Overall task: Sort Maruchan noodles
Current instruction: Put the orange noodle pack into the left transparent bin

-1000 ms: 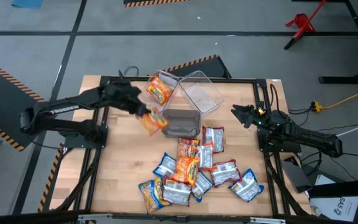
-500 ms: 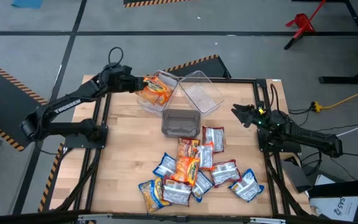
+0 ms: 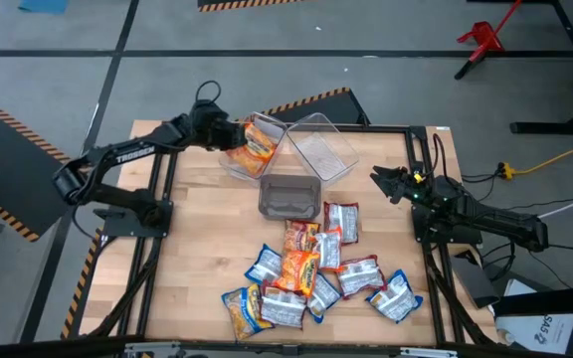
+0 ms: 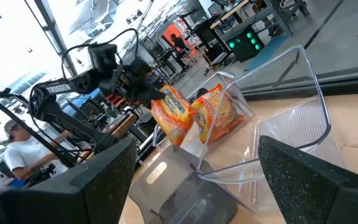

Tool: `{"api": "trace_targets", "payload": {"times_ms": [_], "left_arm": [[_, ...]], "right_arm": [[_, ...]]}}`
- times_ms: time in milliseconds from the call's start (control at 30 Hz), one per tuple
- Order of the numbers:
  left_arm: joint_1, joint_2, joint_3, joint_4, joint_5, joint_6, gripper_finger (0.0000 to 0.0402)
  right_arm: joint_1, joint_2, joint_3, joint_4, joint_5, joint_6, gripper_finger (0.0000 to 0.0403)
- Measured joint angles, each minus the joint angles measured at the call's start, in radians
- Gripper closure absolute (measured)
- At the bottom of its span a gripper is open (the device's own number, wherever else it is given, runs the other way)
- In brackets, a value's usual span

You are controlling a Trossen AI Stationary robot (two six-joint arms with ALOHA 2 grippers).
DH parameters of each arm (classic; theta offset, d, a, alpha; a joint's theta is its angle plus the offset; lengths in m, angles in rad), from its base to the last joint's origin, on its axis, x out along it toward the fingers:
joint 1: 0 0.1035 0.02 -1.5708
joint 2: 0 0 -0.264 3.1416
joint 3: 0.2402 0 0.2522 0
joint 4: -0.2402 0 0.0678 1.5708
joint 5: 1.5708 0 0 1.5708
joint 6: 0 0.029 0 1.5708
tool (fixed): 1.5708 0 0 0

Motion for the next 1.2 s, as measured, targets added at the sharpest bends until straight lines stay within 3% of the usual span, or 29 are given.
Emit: {"api": "trace_targets", "payload": {"times_ms": [367, 533, 900, 1200], "left_arm": [[0.0, 0.135, 0.0, -0.025, -0.004, -0.041, 0.04], [0.0, 0.182, 0.0, -0.027, -0.015, -0.016, 0.0372], [0.0, 0.191, 0.0, -0.028, -0.048, 0.204, 0.029], [0.0, 0.162, 0.0, -0.028, -0.106, 0.356, 0.0276]], "right_arm": [[0.0, 0.0, 0.0, 0.0, 0.0, 0.0, 0.0079], [0.0, 0.0, 0.0, 0.0, 0.0, 0.0, 0.0079], [0.0, 0.0, 0.0, 0.0, 0.0, 0.0, 0.0079], [0.0, 0.0, 0.0, 0.0, 0.0, 0.0, 0.0079]]}}
